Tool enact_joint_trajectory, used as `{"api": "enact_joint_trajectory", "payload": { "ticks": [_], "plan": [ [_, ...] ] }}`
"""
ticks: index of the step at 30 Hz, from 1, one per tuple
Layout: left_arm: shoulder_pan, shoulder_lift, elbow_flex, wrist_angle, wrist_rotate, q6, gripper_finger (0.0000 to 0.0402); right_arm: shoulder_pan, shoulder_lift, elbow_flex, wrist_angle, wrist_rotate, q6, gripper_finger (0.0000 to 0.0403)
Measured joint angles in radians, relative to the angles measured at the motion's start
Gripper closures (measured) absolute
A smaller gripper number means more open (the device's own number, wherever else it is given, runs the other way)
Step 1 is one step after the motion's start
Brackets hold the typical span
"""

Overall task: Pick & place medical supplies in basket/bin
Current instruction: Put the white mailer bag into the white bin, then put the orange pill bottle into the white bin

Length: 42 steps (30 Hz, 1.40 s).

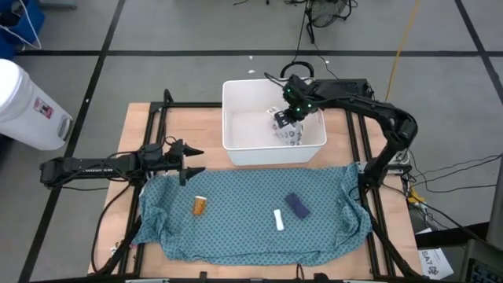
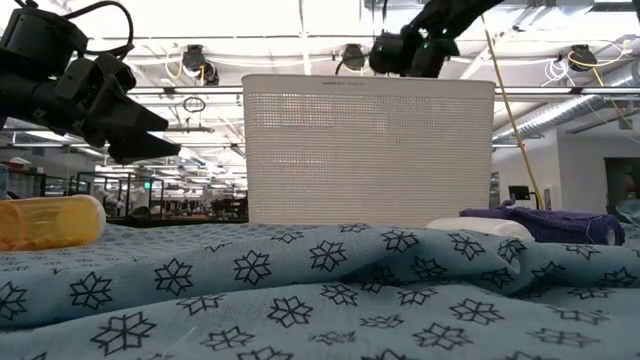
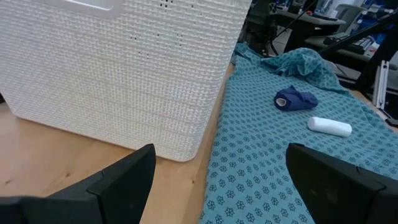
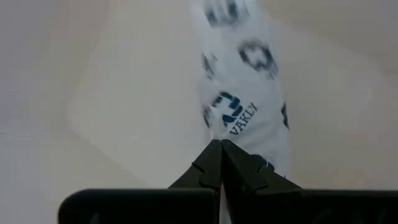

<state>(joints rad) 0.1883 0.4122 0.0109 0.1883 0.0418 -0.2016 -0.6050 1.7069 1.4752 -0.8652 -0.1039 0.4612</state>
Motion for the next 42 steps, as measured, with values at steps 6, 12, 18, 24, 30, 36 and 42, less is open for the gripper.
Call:
{"api": "enact_joint_trajectory", "payload": {
  "ticks": [6,12,18,24,30,36,42],
  "plan": [
    [0.0,0.0,0.0,-0.001,0.0,-0.002,0.0041,0.007,0.102,-0.005,-0.095,0.013,-0.018,0.0403],
    [0.0,0.0,0.0,-0.004,0.0,-0.002,0.0041,0.018,0.125,-0.006,-0.152,0.051,-0.031,0.0403],
    [0.0,0.0,0.0,-0.004,0.0,-0.003,0.0041,0.017,0.125,-0.005,-0.154,0.012,-0.019,0.0403],
    [0.0,0.0,0.0,-0.005,0.0,-0.003,0.0041,0.017,0.115,-0.005,-0.124,-0.001,-0.025,0.0402],
    [0.0,0.0,0.0,-0.007,0.003,-0.004,0.0041,0.017,0.052,-0.005,-0.014,0.0,-0.034,0.037],
    [0.0,0.0,0.0,-0.019,0.01,-0.018,0.0041,0.032,-0.079,-0.005,0.111,0.0,-0.046,0.0294],
    [0.0,0.0,0.0,-0.042,0.01,-0.039,0.0041,0.11,-0.244,-0.005,0.266,0.002,-0.117,0.0225]
  ]
}}
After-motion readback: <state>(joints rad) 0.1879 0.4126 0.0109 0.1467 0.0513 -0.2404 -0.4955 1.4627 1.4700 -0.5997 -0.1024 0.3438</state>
